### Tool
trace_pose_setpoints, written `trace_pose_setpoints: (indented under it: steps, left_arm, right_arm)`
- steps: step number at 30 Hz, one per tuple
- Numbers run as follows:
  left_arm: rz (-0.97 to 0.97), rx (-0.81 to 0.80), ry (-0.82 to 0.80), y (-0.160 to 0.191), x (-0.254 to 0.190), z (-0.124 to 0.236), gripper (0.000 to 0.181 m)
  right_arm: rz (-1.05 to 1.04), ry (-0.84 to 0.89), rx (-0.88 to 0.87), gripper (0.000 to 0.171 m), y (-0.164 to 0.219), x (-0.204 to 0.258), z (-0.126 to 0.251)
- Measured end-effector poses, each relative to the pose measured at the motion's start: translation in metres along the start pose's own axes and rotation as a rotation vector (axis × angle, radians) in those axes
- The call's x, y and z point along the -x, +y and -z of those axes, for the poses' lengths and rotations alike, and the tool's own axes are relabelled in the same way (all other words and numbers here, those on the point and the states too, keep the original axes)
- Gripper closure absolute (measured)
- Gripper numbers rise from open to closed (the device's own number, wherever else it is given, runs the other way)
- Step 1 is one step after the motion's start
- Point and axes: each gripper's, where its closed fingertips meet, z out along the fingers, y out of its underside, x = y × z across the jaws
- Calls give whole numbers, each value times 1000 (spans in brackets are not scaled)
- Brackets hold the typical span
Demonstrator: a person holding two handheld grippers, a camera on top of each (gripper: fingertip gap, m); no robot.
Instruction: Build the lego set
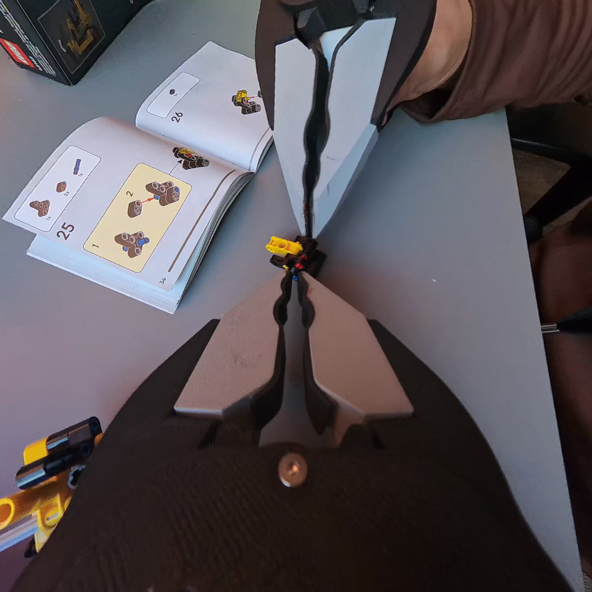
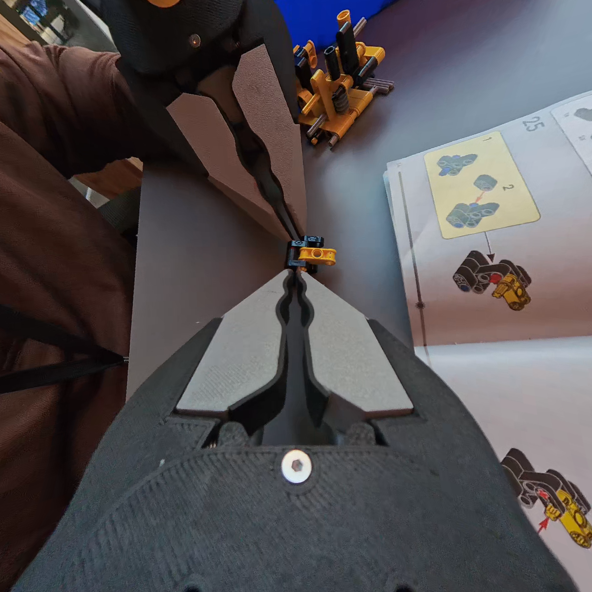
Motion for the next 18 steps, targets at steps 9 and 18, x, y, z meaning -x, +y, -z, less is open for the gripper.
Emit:
trace_pose_setpoints:
  steps: [9, 18]
  left_arm:
    - [6, -12, 15, -1, -2, 1, 181]
    - [-2, -10, 27, -1, -6, 0, 181]
  right_arm:
    - [31, 36, -20, 165, -2, -1, 2]
    - [138, 101, -7, 171, 1, -2, 6]
